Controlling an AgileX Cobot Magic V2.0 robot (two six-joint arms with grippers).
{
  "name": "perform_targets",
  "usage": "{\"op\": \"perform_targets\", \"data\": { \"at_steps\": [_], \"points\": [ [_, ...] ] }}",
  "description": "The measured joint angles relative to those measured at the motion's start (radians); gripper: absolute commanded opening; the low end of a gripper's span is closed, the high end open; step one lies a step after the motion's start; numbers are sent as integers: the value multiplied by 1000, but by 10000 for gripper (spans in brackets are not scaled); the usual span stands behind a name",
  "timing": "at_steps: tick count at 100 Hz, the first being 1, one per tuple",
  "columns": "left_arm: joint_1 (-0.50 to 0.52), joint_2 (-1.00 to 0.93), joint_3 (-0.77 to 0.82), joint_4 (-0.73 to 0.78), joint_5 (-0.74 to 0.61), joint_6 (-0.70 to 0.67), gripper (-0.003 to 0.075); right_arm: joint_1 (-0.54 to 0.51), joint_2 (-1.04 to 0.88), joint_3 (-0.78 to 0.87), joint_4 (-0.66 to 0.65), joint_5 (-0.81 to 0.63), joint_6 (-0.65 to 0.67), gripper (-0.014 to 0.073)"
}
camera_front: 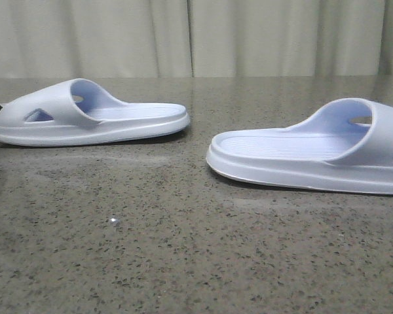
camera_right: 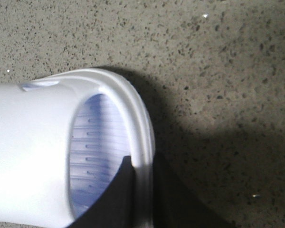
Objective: Insert blue slippers together front up
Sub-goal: 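Lift both slippers and bring them toward each other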
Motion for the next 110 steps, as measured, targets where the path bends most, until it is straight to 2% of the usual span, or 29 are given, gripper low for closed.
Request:
{"op": "perform_targets", "data": {
  "at_steps": [4,31,56,86,110],
  "points": [
    [0,0,0,-11,4,0,13,0,0,0,0,0,0,-104],
    [0,-10,-1,-68,46,19,15,0,0,-19,4,0,0,-104],
    [0,-120,-1,-58,55,27,15,0,0,-114,31,6,-2,-104],
    [0,-231,-1,-26,71,8,15,0,-19,-178,126,17,-24,-104],
    [0,-238,-1,-24,129,-24,15,0,-46,-185,263,84,-106,-104]
  ]
}}
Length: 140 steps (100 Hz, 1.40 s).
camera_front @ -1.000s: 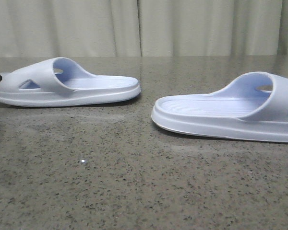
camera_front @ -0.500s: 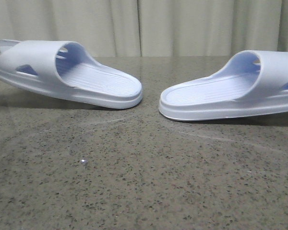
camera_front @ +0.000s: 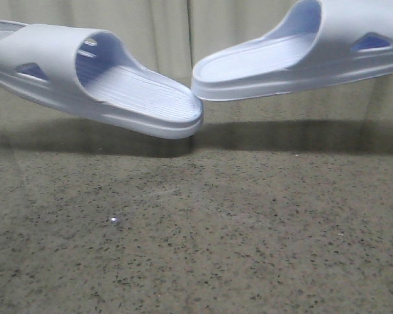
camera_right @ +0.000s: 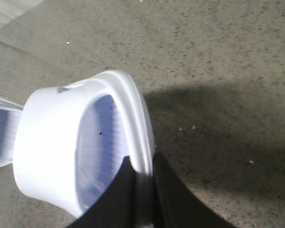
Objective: Insert blue slippers together front up
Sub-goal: 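Lift both slippers and bring them toward each other, then stack the right gripper's slipper onto the left gripper's slipper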
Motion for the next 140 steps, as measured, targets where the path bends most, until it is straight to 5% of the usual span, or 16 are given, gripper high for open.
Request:
{"op": "perform_targets", "data": {
  "at_steps": [94,140],
  "points": [
    [0,-3,82,-266,202,-18,15,78,148,55,312,28,-272,-104],
    [3,-3,109,-316,207,4,15,360,364,25,493,-81,-430,-104]
  ]
}}
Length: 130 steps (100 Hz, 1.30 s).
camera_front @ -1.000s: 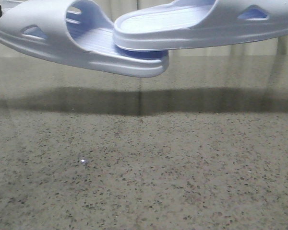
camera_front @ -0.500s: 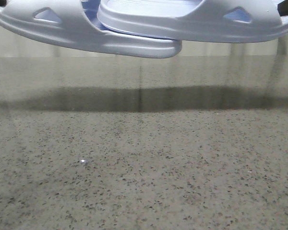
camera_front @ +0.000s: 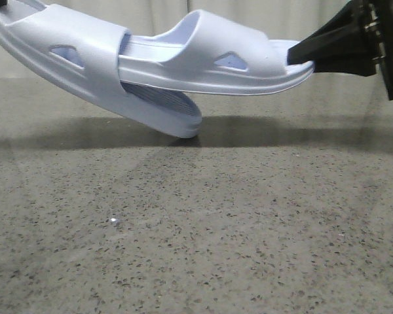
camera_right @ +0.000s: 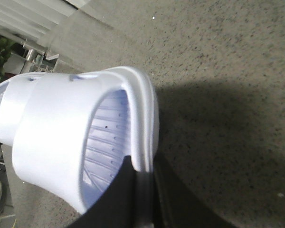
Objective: Insert blue slippers together front up
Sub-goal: 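Stack the right gripper's slipper onto the left gripper's slipper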
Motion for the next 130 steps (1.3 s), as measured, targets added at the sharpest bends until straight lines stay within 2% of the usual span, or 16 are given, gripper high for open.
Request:
{"op": "perform_targets", "data": {
  "at_steps": [20,44,55,62,72,79,101,117,130],
  "points": [
    [11,0,0,-20,-21,4,15,103,93,-89,17,-54,-3,-104],
    [13,-2,0,-30,-35,7,15,124,114,-124,21,-73,-3,-102],
    [14,-2,0,-33,-35,7,15,124,114,-130,21,-73,-5,-71],
    [14,-2,0,-35,-35,7,15,121,114,-131,14,-67,-5,-22],
    [14,-4,0,-35,-33,11,15,86,114,-133,-6,-13,-5,64],
    [14,-8,0,-35,-22,16,15,47,114,-135,-26,51,-3,92],
    [4,-15,1,-27,30,19,15,-109,100,-137,-100,218,18,92],
    [2,-15,3,-6,44,22,15,-230,43,-137,-161,226,33,92],
    [0,-15,3,1,21,27,15,-289,-5,-137,-194,226,48,91]
  ]
}}
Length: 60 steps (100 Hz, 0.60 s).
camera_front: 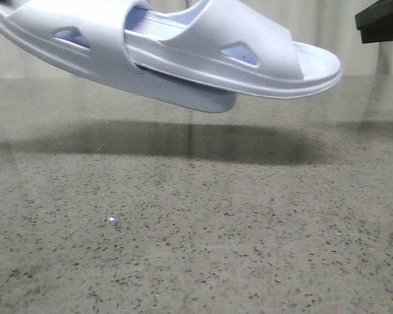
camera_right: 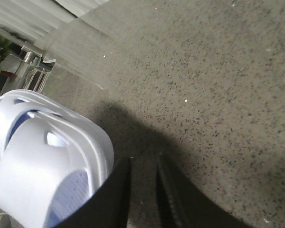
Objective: Insert blue slippers together front up
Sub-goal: 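Stack the right gripper's slipper onto the left gripper's slipper, then lower the stacked slippers onto the table and open both grippers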
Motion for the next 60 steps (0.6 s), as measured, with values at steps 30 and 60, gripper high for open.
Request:
{"op": "perform_targets", "data": {
  "at_steps": [30,60],
  "points": [
    [0,0,0,163,-191,4,21,-10,-34,0,-11,7,11,90],
    [0,17,0,220,-255,128,282,-10,-34,0,-15,9,18,90]
  ]
}}
